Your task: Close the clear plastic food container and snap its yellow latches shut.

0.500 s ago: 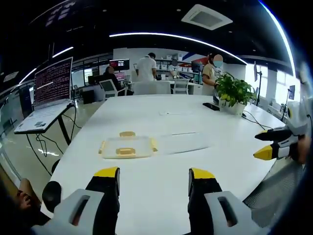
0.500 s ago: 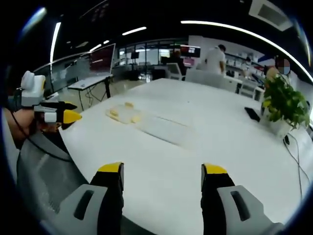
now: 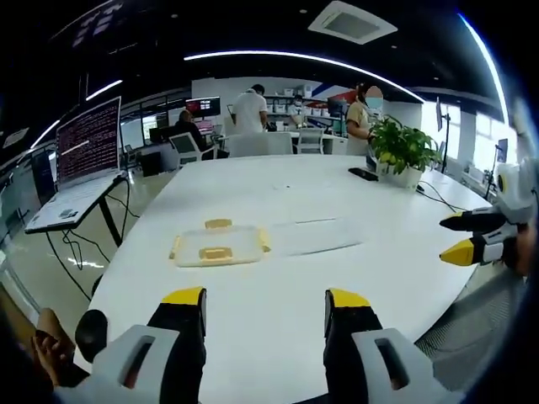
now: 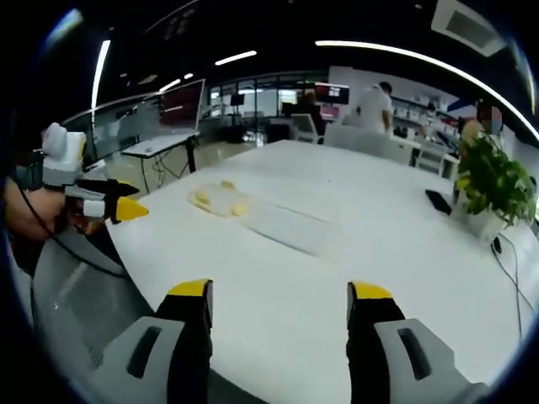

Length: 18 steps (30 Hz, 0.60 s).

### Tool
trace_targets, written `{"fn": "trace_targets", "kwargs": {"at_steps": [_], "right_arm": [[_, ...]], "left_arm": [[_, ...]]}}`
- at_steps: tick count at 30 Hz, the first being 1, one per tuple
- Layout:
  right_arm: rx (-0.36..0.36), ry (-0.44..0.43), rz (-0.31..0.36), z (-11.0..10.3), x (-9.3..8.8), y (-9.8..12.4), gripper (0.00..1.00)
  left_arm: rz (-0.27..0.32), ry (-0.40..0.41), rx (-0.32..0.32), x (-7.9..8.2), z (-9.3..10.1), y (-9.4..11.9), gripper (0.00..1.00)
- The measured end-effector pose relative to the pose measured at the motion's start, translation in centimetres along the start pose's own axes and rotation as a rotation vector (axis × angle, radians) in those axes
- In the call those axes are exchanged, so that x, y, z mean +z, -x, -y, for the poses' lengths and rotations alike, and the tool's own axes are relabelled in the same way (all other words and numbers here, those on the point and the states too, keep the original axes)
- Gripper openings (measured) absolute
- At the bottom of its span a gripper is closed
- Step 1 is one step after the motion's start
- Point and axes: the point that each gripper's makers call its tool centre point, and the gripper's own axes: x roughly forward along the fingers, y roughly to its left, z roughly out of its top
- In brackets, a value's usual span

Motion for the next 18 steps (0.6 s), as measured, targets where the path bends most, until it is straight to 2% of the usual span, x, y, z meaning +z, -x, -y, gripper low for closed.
{"fn": "trace_targets", "kwargs": {"at_steps": [5, 8, 12, 18], "right_arm": [[0.028, 0.025, 0.027, -0.7, 0.4, 0.2, 0.61], [0.052, -0.002, 0.028, -0.7, 0.4, 0.3, 0.61], [0.052, -0.074, 0.011, -0.1, -0.2, 0.3, 0.6], [0.045, -0.071, 0.028, 0.0, 0.1, 0.4, 0.61]], "left_arm": [[-0.023, -0.017, 0.005, -0.5, 0.0, -0.3, 0.5], [-0.023, -0.034, 0.014, -0.3, 0.1, -0.5, 0.46], [-0.065, -0.083, 0.011, -1.1, 0.7, -1.0, 0.45], [-0.075, -0.102, 0.001, -1.4, 0.8, -1.2, 0.45]]}}
